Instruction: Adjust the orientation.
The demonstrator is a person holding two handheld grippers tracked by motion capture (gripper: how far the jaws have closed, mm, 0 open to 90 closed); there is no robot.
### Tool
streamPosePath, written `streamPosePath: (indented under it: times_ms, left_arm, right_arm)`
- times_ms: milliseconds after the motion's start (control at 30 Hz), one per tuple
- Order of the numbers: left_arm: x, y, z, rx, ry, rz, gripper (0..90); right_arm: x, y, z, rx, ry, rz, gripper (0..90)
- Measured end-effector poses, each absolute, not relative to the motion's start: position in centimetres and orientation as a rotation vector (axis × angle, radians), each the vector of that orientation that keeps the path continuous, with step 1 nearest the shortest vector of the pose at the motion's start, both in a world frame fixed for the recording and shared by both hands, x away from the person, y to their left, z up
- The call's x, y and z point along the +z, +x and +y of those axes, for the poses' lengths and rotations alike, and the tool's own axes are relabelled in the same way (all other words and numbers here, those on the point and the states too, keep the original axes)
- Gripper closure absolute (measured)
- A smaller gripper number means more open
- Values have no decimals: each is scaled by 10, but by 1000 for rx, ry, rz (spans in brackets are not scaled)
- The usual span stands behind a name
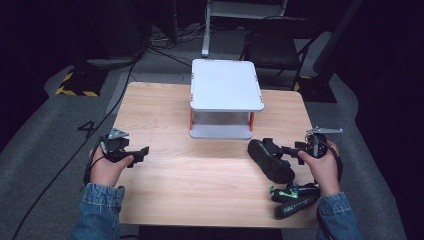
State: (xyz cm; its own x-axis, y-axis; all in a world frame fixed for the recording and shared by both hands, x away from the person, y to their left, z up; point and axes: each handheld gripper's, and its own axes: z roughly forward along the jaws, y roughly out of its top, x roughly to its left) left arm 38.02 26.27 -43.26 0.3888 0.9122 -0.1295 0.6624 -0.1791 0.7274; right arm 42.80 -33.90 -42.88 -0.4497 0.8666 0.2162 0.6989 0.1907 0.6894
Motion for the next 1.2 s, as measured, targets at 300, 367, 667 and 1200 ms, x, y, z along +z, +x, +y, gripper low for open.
streamPosePath:
  times_ms: [300,367,667,1200]
  left_arm:
    - [-427,387,247,425,1976,1319,263]
    - [-428,388,244,422,1987,1308,264]
    - [-428,395,233,406,1994,1280,266]
    - [-437,396,225,381,2039,1257,264]
  right_arm:
    - [-427,420,-349,1131,1514,2178,328]
    - [-428,420,-349,1150,1524,2184,327]
    - [-413,401,-319,1157,1383,2379,405]
    - [-434,406,-280,935,1300,2549,623]
